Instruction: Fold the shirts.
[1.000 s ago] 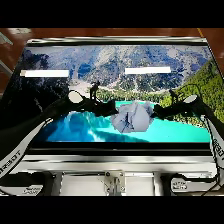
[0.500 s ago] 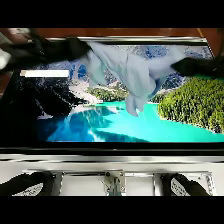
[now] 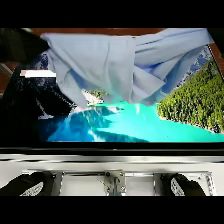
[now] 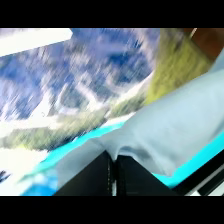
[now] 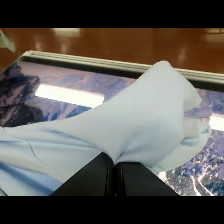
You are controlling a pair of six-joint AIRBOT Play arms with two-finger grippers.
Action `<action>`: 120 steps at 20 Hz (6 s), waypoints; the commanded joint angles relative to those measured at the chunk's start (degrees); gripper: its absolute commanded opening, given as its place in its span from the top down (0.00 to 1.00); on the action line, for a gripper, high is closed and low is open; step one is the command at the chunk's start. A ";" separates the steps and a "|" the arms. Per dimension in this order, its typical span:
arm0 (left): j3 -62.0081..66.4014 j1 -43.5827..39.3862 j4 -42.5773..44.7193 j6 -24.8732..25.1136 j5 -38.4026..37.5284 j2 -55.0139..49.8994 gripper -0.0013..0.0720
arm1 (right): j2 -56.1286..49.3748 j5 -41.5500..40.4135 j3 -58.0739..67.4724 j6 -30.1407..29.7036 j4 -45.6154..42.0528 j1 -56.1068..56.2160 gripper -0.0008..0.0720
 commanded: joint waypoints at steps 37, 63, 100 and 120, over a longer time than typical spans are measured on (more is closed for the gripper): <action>-56.17 -12.81 25.03 -33.00 21.70 -3.96 0.93 | -45.18 1.16 -27.34 11.45 -3.10 0.59 0.04; -7.17 -5.79 32.85 -18.60 5.29 6.97 0.93 | -2.89 -22.62 3.37 -2.19 1.03 5.27 0.92; -39.56 14.32 11.43 -9.64 2.56 -2.62 0.08 | -31.19 3.45 -15.08 12.57 -3.63 0.28 0.92; -73.79 12.70 -11.98 -15.45 37.27 -5.95 0.03 | -31.23 8.46 -15.10 12.66 -12.96 -0.70 0.92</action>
